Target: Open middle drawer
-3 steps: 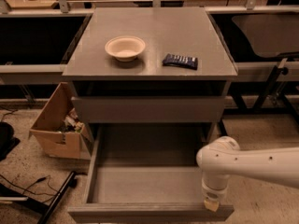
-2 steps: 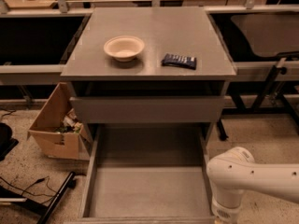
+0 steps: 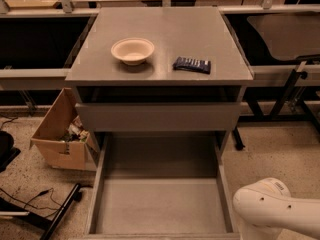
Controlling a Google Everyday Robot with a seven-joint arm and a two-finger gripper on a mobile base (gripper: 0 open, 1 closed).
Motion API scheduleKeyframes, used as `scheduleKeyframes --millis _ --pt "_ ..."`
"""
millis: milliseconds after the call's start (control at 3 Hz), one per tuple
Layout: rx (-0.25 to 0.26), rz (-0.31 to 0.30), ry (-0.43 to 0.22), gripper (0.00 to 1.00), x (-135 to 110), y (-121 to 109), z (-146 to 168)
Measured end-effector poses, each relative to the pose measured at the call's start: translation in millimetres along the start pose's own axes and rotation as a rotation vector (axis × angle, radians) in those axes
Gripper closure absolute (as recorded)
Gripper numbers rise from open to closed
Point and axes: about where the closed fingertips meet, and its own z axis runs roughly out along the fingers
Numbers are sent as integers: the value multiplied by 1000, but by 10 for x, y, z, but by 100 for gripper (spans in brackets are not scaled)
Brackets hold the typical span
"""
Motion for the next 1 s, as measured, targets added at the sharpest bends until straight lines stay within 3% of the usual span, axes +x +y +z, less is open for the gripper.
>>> scheduleKeyframes --millis 333,1000 --pt "45 -24 -36 53 -78 31 -295" --pt "183 -76 -157 6 119 391 -1421"
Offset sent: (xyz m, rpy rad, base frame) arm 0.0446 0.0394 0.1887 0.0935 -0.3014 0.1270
